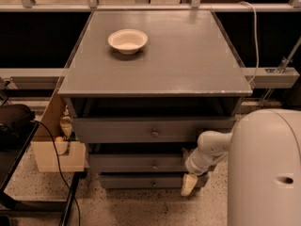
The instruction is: Open middle drawer
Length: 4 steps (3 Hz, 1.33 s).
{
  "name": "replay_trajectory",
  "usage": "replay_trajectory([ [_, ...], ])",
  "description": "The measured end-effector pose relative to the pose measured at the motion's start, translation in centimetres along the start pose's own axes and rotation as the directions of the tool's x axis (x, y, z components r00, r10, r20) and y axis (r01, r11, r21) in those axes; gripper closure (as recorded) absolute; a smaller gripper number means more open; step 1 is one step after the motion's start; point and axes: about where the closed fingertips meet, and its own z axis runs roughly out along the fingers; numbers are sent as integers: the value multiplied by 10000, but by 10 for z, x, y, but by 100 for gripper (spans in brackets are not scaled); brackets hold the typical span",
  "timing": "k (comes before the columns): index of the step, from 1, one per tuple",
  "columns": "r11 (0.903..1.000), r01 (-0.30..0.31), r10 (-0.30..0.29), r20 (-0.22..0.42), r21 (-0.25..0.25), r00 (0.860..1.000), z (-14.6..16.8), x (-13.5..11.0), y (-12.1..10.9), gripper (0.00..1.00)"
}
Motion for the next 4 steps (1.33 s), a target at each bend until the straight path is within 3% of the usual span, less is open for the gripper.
replay_trajectory([
  [4, 9938, 419, -392, 285, -1029, 9988, -37, -9, 83, 0],
])
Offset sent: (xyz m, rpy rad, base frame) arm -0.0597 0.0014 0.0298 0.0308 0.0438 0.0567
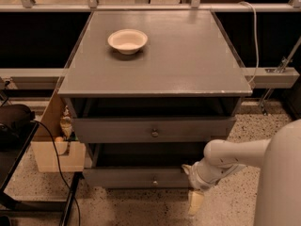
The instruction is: Open middle drawer
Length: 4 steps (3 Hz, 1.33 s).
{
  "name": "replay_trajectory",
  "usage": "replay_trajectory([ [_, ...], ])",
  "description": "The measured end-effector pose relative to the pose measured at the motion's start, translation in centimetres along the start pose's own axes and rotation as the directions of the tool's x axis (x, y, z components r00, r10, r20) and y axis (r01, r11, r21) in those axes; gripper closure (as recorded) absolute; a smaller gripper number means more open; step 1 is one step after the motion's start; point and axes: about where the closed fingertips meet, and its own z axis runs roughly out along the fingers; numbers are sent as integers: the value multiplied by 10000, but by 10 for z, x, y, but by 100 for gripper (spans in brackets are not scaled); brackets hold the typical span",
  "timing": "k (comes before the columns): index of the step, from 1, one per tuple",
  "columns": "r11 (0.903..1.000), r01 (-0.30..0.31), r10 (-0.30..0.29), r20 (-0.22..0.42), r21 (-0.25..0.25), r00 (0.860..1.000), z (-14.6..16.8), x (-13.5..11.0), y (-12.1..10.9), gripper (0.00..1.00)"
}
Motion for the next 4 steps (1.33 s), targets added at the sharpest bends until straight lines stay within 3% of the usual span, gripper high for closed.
replay_trajectory([
  [1, 9999, 156, -156, 75, -71, 9999, -6, -2, 17, 0],
  [2, 9950, 688, -701, 157, 730, 9974, -19, -12, 20, 0],
  [3, 9568, 1567, -1705, 361, 2449, 9847, -41, -43, -9, 0],
  [4, 9199, 2038, -2301, 403, 3351, 9723, -51, -62, -28, 0],
])
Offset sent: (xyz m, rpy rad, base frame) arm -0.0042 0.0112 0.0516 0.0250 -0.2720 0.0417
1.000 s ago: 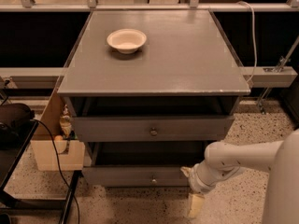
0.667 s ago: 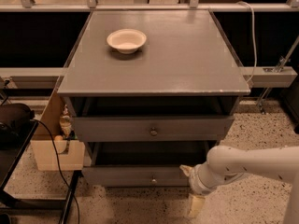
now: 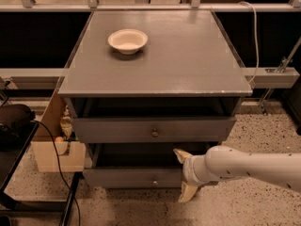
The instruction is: Open middle drawer
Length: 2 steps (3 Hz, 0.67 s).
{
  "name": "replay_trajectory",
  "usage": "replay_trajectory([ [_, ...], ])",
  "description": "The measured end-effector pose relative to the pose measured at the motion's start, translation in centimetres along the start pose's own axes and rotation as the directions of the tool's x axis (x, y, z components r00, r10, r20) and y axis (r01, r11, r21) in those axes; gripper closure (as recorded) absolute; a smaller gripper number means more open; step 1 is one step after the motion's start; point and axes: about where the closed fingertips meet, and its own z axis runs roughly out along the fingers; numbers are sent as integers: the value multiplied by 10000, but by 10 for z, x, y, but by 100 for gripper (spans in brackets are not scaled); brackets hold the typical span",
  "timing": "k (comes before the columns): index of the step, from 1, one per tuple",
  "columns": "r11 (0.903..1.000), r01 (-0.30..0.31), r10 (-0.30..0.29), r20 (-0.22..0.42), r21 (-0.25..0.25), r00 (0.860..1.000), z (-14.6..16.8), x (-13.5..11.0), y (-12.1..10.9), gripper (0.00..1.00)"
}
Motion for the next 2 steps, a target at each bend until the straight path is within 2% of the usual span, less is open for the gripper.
replay_trajectory([
  [1, 9999, -118, 118, -30, -57, 9999, 21, 1, -17, 0],
  [2, 9979, -489, 475, -330, -436, 9983, 40, 11, -25, 0],
])
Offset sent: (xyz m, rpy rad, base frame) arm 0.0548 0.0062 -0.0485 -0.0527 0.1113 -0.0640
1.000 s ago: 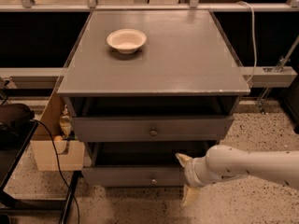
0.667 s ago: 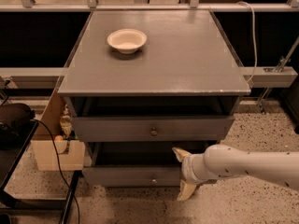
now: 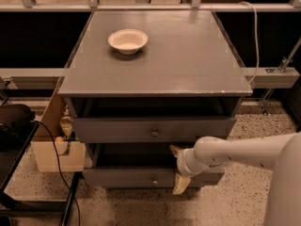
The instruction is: Open middle drawer
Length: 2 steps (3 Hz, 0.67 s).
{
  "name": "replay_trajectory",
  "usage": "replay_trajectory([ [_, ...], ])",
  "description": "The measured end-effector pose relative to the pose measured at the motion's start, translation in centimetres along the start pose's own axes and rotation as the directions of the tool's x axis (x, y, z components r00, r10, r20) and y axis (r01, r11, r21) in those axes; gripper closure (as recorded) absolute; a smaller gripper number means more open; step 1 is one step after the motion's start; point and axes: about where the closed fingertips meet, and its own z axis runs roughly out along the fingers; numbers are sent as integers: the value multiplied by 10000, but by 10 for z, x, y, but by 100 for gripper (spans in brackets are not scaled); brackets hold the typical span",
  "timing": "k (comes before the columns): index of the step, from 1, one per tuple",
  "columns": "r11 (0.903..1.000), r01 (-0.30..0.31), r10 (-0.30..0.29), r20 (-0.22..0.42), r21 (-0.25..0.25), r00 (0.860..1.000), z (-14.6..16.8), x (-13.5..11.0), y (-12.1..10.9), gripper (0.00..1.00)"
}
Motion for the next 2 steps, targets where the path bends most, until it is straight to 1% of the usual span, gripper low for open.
replay_trajectory([
  [1, 9980, -487, 475, -305, -398, 9984, 17, 12, -5, 0],
  [2, 9904, -1126, 1082, -571, -800, 9925, 29, 27, -7, 0],
])
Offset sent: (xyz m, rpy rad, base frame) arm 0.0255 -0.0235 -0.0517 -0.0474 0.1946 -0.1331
